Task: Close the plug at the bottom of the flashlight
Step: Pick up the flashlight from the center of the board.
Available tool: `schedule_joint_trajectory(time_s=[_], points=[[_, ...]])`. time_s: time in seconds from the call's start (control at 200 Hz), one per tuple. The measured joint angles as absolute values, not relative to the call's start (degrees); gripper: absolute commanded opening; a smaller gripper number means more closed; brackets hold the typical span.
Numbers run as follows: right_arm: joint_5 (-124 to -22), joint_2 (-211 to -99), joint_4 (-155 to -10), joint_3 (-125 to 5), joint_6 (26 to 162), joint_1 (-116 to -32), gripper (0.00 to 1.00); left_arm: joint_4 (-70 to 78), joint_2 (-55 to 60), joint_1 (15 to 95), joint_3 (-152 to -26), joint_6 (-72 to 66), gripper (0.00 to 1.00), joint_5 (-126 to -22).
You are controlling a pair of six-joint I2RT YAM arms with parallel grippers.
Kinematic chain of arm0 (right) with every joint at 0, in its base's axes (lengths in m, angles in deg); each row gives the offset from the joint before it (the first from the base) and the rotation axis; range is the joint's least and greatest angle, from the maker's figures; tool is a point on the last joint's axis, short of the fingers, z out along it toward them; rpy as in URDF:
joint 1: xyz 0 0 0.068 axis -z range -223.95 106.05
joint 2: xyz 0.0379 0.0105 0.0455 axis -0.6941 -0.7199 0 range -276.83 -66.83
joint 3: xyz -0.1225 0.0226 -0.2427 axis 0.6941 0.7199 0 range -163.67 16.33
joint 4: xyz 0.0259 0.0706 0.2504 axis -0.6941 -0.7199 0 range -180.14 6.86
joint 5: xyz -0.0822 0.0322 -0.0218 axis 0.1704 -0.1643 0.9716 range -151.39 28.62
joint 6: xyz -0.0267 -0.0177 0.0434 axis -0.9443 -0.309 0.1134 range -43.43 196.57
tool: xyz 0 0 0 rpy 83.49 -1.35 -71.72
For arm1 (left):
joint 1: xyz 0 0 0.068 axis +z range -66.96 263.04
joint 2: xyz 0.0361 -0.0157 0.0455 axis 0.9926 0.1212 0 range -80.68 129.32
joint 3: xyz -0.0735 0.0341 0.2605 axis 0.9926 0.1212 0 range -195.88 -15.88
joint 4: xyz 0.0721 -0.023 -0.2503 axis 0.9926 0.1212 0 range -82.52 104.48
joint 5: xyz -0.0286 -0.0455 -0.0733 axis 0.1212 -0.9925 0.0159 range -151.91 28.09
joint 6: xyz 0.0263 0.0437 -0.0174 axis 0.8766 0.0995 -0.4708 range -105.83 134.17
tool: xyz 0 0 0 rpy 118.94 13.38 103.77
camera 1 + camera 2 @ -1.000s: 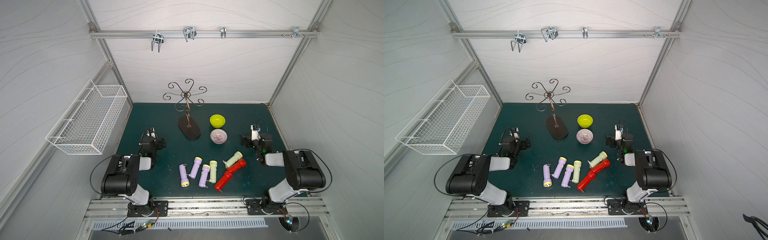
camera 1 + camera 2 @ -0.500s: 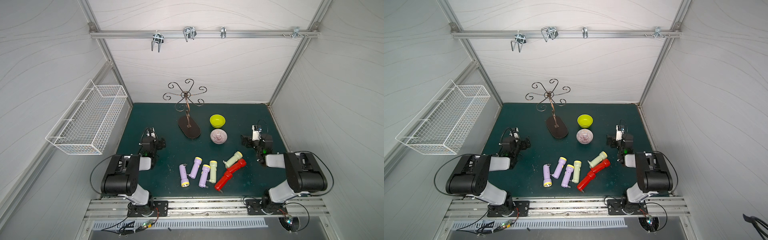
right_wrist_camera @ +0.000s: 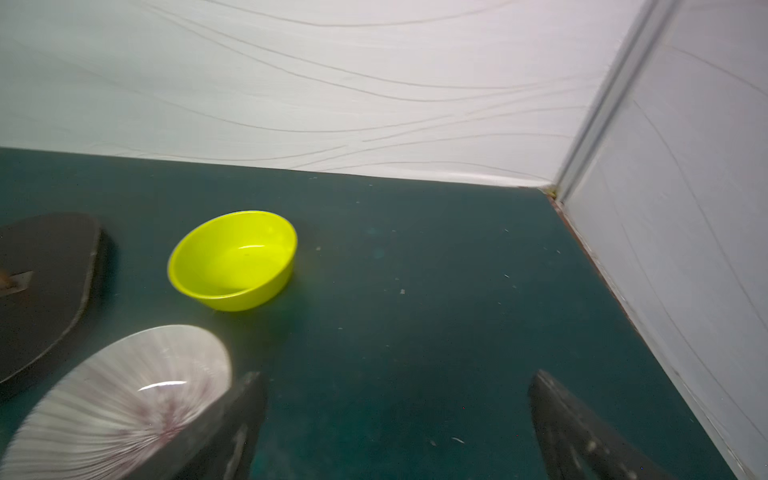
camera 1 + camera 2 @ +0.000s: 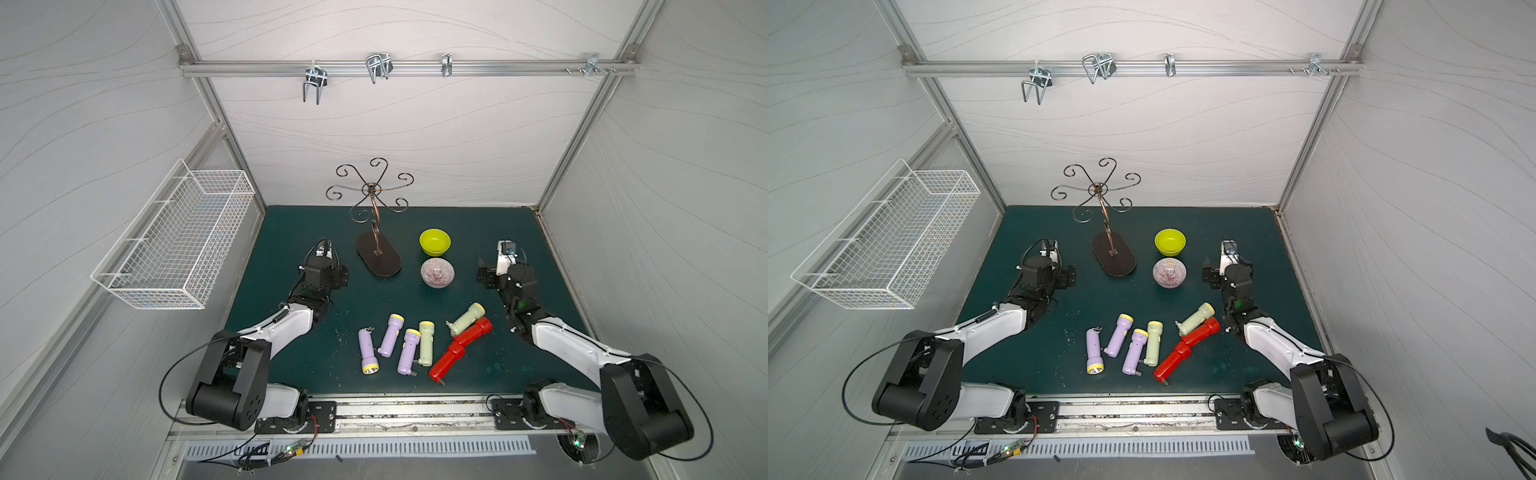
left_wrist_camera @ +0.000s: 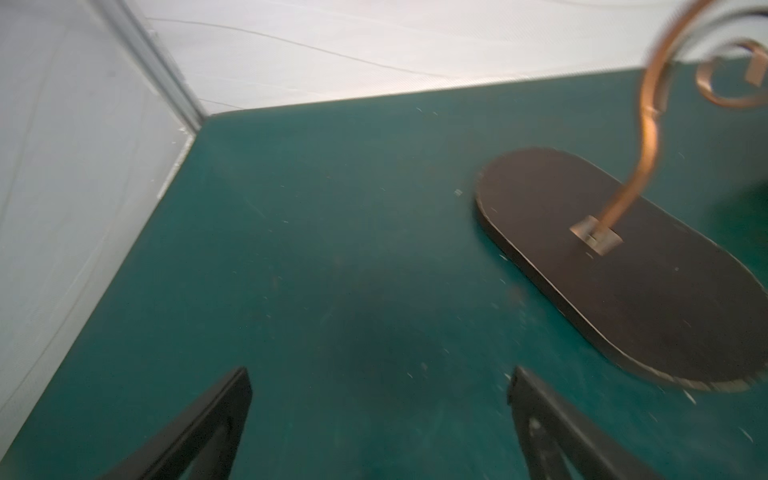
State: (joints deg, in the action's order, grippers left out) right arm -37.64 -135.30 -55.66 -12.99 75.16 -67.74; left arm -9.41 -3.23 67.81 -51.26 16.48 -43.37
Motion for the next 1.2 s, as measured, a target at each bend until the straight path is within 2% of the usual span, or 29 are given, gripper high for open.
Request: schedule_joint_trajectory(time_s=[0.22, 0.435, 0.685, 0.82, 0.931, 1.031, 1.201], points=[[-29.97, -136.68, -67.81, -24.23, 75.71, -79.48, 0.99, -3.27, -10.12, 65.74, -55.63, 7.91, 1.0, -45.46], [-26.23, -138.19, -75.59, -28.47, 77.28, -87.5, 0.99, 1.59, -16.17, 65.19, -56.11, -4.92, 1.0, -41.77], [-28.76, -136.66, -83.05, -30.22, 81.91, -89.38, 0.99, 17.96, -19.25, 65.39, -58.58, -26.56, 1.0, -34.93], [-30.88, -135.13, -86.52, -30.57, 83.27, -89.38, 0.99, 24.32, -19.82, 66.04, -58.76, -31.52, 1.0, -33.57], [-32.63, -135.34, -89.97, -31.59, 84.51, -89.45, 0.99, 33.15, -16.0, 65.52, -62.67, -32.94, 0.99, -33.92], [-34.56, -135.74, -91.64, -32.03, 85.06, -89.56, 0.98, 40.19, -11.95, 61.76, -67.13, -33.49, 1.0, -34.16], [-36.92, -136.44, -92.27, -31.38, 84.71, -90.17, 0.9, 51.33, -7.34, 49.23, -72.07, -34.29, 0.99, -34.78]])
